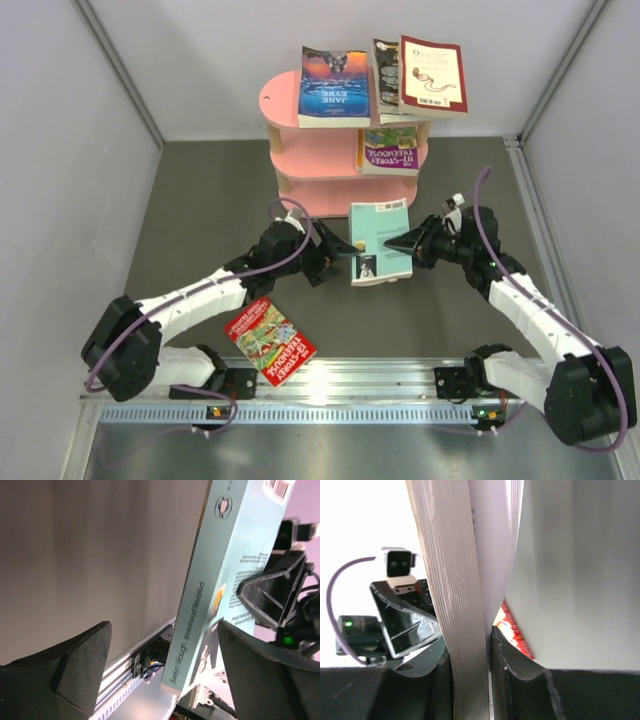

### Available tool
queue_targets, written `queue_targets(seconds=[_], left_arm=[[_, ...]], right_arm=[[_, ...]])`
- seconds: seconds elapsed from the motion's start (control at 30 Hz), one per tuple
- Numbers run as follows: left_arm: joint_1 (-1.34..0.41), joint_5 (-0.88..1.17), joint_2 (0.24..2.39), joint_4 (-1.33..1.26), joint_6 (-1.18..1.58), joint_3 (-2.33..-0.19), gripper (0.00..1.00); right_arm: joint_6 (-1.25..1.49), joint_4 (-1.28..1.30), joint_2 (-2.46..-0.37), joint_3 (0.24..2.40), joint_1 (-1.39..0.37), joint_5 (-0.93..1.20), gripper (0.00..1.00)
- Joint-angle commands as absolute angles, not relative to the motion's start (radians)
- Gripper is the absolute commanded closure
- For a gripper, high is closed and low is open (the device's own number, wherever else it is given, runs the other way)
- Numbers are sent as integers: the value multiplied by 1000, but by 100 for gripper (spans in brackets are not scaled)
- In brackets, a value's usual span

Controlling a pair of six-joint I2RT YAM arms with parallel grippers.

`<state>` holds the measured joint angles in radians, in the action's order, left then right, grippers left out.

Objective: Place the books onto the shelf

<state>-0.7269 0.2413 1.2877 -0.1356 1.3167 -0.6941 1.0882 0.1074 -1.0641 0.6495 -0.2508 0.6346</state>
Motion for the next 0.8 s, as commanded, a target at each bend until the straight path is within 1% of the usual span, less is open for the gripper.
queue_targets(seconds=[0.0, 0.03, 0.13, 0.17, 0.23, 0.27, 0.33, 0.43, 0.47, 0.53, 0.57, 0.6, 0.63, 0.67, 0.7, 0.77], left_arm=[[-741, 210, 1281, -164, 1339, -736, 10], [-756, 207, 1292, -154, 1332, -765, 13], [-788, 187, 1298, -140, 1333, -798, 24], [-796, 181, 1296, -141, 1335, -804, 31], [-818, 161, 1284, -144, 1336, -814, 35], [-824, 155, 1279, -150, 1336, -816, 40], [-838, 150, 1267, -156, 1335, -825, 46], [-850, 155, 1256, -170, 1332, -834, 51], [-853, 156, 1256, -169, 1328, -838, 51], [-859, 152, 1252, -146, 1316, -859, 65], [-861, 146, 1252, -115, 1307, -874, 75], [-861, 140, 1244, -80, 1296, -894, 100], [-861, 126, 1238, 34, 1266, -950, 100], [-862, 94, 1232, 85, 1244, -983, 100], [-859, 83, 1223, 124, 1217, -1017, 100], [-858, 29, 1198, 262, 1114, -1144, 100]], right_arm=[[1290, -131, -977, 569, -268, 683, 100], [1372, -229, -965, 545, -267, 678, 100], [1482, -340, -942, 480, -273, 672, 100], [1489, -344, -936, 477, -275, 673, 100], [1497, -345, -927, 480, -284, 672, 100], [1502, -345, -914, 477, -287, 669, 100], [1532, -365, -902, 465, -293, 661, 100], [1601, -469, -887, 419, -299, 653, 100], [1614, -469, -888, 417, -302, 653, 100], [1611, -474, -893, 429, -308, 666, 100], [1602, -463, -896, 452, -308, 672, 100], [1570, -410, -896, 468, -308, 689, 96], [1546, -379, -894, 485, -307, 698, 85], [1523, -341, -891, 521, -307, 706, 38], [1456, -233, -885, 544, -305, 718, 21], [1372, -96, -867, 616, -304, 724, 1]])
